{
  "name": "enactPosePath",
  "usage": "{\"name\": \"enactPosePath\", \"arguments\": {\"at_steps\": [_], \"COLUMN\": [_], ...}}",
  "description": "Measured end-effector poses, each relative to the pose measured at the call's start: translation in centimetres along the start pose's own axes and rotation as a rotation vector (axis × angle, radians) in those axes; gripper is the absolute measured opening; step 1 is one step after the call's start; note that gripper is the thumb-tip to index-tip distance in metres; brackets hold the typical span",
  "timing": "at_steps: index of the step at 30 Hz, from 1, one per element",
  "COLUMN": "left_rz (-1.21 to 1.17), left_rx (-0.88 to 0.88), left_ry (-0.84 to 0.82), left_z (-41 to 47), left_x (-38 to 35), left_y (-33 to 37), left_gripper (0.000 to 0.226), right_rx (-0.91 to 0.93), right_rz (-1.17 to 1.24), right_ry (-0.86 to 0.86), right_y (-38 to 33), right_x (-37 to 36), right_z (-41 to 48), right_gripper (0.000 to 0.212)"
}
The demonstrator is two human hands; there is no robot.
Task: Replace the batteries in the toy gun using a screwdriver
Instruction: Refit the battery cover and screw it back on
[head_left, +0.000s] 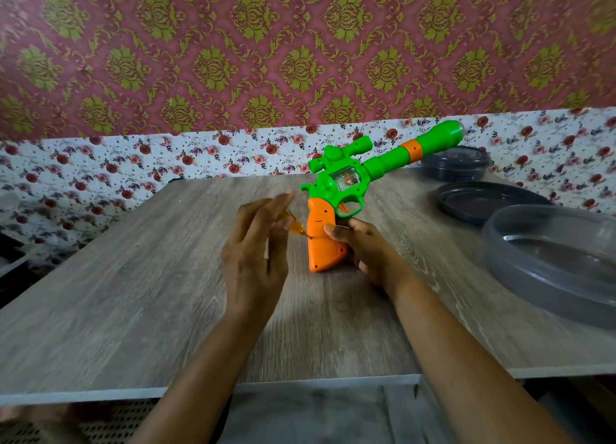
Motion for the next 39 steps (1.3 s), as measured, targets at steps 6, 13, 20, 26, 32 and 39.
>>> {"name": "enactPosePath", "arguments": {"at_steps": [6,13,20,26,32,39], "left_rz": [0.001,0.009,0.024,-0.005,0.020,-0.021], "left_rx": [0.068,0.035,0.051,0.008,0.001,0.006], "left_ry": [-0.034,-0.055,-0.041,-0.016,0.038,0.017], "left_z": [-0.2,-0.1,-0.3,-0.1,-0.1,0.0], "left_x": [-0.4,-0.7,-0.6,-0.4,0.3,0.3], "left_y": [-0.8,-0.5,-0.7,0.1,0.0,0.5], "left_gripper": [0.037,0.031,0.035,0.027,0.024,0.028], "right_rx": [-0.001,0.003,-0.004,-0.011,-0.007,-0.001], "right_rz": [0.003,0.034,0.026,0.024,0.024,0.021], "right_ry": [-0.009,-0.030,-0.030,-0.020,-0.029,-0.032], "right_y": [-0.1,0.1,0.2,0.5,0.5,0.4], "right_x": [-0.1,-0.4,-0.2,-0.1,-0.1,-0.1], "right_z": [0.0,0.1,0.2,0.5,0.5,0.5], "right_gripper": [0.023,0.023,0.023,0.023,0.022,0.016]}}
Point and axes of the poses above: each hand's wrist, its own z-axis towards the middle knuckle, its own x-axis out of the back of the hand, y = z × x, the point moved 10 cm from there along z, towards the middle knuckle, and after that the axes turned 2 degrees about -z, right-handed, at the moved point
